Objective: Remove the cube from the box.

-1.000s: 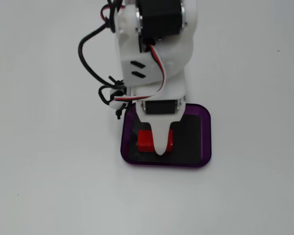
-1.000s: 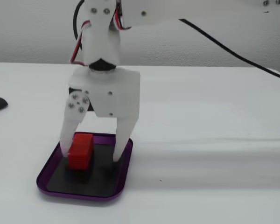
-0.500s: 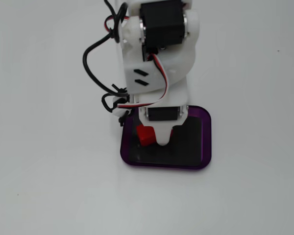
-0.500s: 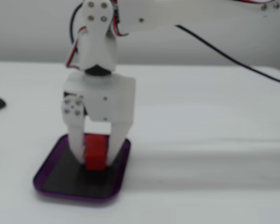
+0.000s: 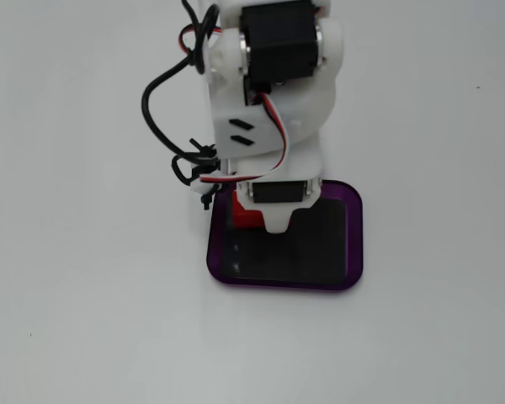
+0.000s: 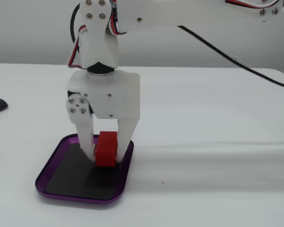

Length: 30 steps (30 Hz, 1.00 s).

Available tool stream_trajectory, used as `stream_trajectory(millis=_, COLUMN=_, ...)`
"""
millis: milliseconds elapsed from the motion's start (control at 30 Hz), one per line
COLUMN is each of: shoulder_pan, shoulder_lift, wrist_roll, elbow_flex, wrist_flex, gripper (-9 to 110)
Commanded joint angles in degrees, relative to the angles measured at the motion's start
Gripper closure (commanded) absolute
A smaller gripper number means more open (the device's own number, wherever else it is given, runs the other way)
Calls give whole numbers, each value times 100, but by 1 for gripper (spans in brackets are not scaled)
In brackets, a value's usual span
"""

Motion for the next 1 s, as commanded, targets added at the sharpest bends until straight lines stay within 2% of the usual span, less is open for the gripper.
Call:
stream_trajectory(millis=0, shoulder_pan=-9, shoulder_lift=756, wrist_roll=-35, elbow_flex=-668, wrist_flex=448, gripper=102)
stream_trajectory(millis=233, shoulder_pan=-44, shoulder_lift=1477, wrist_roll=9, elbow_flex=-853, wrist_flex=729, gripper=102)
stream_trajectory(millis=367, shoulder_pan=-53, shoulder_lift=2127, wrist_roll=35, elbow_flex=-53, wrist_flex=756, gripper=102)
stream_trajectory(millis=567, shoulder_pan=26, shoulder_lift=3639, wrist_roll=44, elbow_flex=2136, wrist_flex=580, gripper=102)
stream_trajectory(millis=967, shoulder_pan=-26, shoulder_lift=6513, wrist_roll=9, elbow_flex=7049, wrist_flex=-1503, gripper=102)
